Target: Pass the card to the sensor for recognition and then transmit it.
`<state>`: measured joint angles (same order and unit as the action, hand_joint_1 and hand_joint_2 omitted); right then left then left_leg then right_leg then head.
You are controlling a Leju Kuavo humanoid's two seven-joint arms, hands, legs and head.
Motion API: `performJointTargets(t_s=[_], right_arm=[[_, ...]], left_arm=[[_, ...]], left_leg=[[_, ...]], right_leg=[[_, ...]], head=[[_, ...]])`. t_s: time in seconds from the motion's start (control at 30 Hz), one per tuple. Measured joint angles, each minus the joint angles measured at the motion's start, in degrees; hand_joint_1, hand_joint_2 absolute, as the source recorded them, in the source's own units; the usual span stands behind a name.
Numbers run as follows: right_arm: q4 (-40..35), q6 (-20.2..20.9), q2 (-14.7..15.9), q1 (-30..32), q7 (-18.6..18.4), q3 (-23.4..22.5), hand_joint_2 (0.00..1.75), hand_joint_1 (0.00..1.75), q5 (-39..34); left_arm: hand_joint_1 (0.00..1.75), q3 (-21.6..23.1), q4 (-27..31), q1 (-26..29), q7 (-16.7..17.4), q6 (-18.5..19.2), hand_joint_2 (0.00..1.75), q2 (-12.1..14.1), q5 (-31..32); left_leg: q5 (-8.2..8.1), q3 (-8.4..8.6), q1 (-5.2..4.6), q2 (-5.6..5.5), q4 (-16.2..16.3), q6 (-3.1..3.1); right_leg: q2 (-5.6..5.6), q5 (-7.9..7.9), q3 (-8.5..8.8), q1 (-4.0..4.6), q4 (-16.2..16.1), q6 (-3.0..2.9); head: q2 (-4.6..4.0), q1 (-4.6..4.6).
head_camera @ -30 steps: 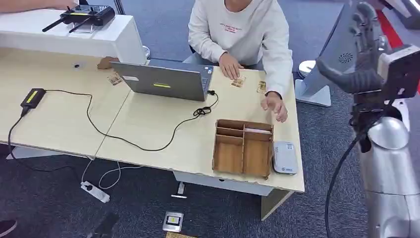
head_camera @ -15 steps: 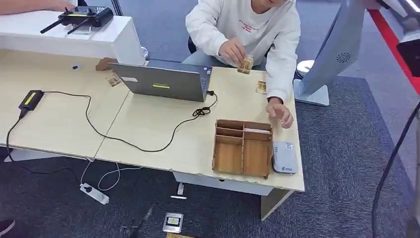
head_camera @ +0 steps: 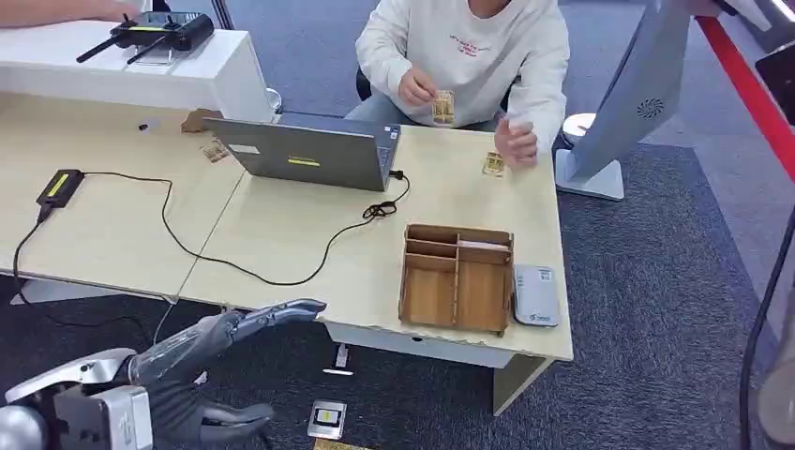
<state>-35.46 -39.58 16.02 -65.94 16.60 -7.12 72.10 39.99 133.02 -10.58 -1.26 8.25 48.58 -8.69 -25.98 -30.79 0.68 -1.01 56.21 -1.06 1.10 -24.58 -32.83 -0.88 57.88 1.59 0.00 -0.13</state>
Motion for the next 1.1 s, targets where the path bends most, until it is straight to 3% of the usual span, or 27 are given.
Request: performJointTargets(t_s=[0.03,0.1,0.2,0.27,0.33,0.43,0.67,0.77,0.9,0.97,1.1], right_arm=[[0.93,0.00,-0.02,0.52,-2.47,-0.71,1.75,0.00,0.44],[3.37,0.00,0.24,1.93,-7.50,-2.19,1.75,0.00,-0.30],[5.60,-0.02,1.85,4.96,-9.26,-4.24,1.75,0.00,-3.53],[7.05,-0.07,3.52,7.28,-10.68,-5.47,1.75,0.00,-5.57],[8.12,-0.09,5.38,9.62,-11.25,-6.34,1.75,0.00,-7.45],[8.99,-0.13,7.80,12.70,-11.03,-7.72,1.75,0.00,-10.07],[11.39,0.17,12.54,17.31,-13.67,-9.93,1.75,0.00,-13.98],[12.46,0.90,13.92,19.69,-14.43,-10.86,1.75,0.00,-17.35],[13.93,4.37,15.39,23.15,-20.11,-11.78,1.75,0.00,-19.69],[14.43,5.59,15.93,25.64,-22.02,-12.66,1.75,0.00,-21.39],[15.59,8.33,16.79,30.14,-26.24,-13.38,1.75,0.00,-23.03]], left_arm=[[0.00,1.15,0.59,0.04,2.43,-3.05,1.75,1.06,-0.99],[0.00,3.22,1.59,0.29,9.81,-13.19,1.75,3.58,-3.97],[0.00,5.12,3.69,0.08,19.65,-27.39,1.75,6.76,-8.77],[0.00,6.46,4.90,-0.25,23.36,-32.81,1.75,8.58,-8.86],[0.00,7.90,5.60,-0.77,24.27,-34.62,1.75,9.80,-6.73],[0.00,9.97,6.82,-2.40,23.57,-34.93,1.75,11.00,-4.96],[0.00,12.25,12.41,-10.66,20.08,-24.13,1.75,13.01,-7.20],[0.00,13.19,12.70,-11.33,15.60,-17.97,1.75,13.12,-4.92],[0.00,14.69,12.61,-11.11,9.00,-11.97,1.75,13.14,0.05],[0.00,15.48,12.35,-9.69,5.65,-11.21,1.75,13.12,3.45],[0.00,16.31,11.96,-7.90,8.20,-12.80,1.75,13.12,3.17]], left_leg=[[0.00,-0.01,0.01,-0.04,0.00,0.00],[0.00,-0.02,0.06,-0.10,0.00,0.00],[-0.01,-0.05,0.06,-0.15,0.00,-0.01],[-0.06,-0.06,0.05,-0.15,0.00,0.02],[-0.07,-0.08,0.03,-0.16,0.00,0.03],[-0.13,-0.10,0.02,-0.17,0.00,0.05],[-0.15,-0.09,-0.01,-0.16,0.00,0.06],[-0.15,-0.10,0.00,-0.16,0.00,0.06],[-0.19,-0.07,0.01,-0.15,0.00,0.08],[-0.20,-0.08,0.01,-0.15,0.00,0.09],[-0.22,-0.09,0.01,-0.15,0.00,0.08]], right_leg=[[-0.06,-0.01,0.01,0.01,0.00,0.00],[-0.13,-0.03,-0.01,0.02,0.00,-0.02],[-0.19,-0.06,0.00,0.07,0.00,-0.02],[-0.20,-0.08,0.00,0.07,-0.01,0.00],[-0.21,-0.09,0.00,0.05,-0.04,0.01],[-0.20,-0.09,-0.02,0.04,-0.05,0.01],[-0.19,-0.10,-0.02,-0.02,-0.09,0.03],[-0.19,-0.10,-0.01,-0.04,-0.09,0.03],[-0.18,-0.12,-0.01,-0.04,-0.09,0.02],[-0.19,-0.15,-0.01,-0.03,-0.09,0.00],[-0.19,-0.16,-0.02,-0.03,-0.09,0.00]], head=[[0.00,0.00],[0.00,0.02],[0.00,0.02],[0.00,0.00],[0.00,0.02],[0.00,0.02],[0.00,0.00],[0.00,0.02],[0.00,0.02],[0.00,0.00],[0.00,0.00]])
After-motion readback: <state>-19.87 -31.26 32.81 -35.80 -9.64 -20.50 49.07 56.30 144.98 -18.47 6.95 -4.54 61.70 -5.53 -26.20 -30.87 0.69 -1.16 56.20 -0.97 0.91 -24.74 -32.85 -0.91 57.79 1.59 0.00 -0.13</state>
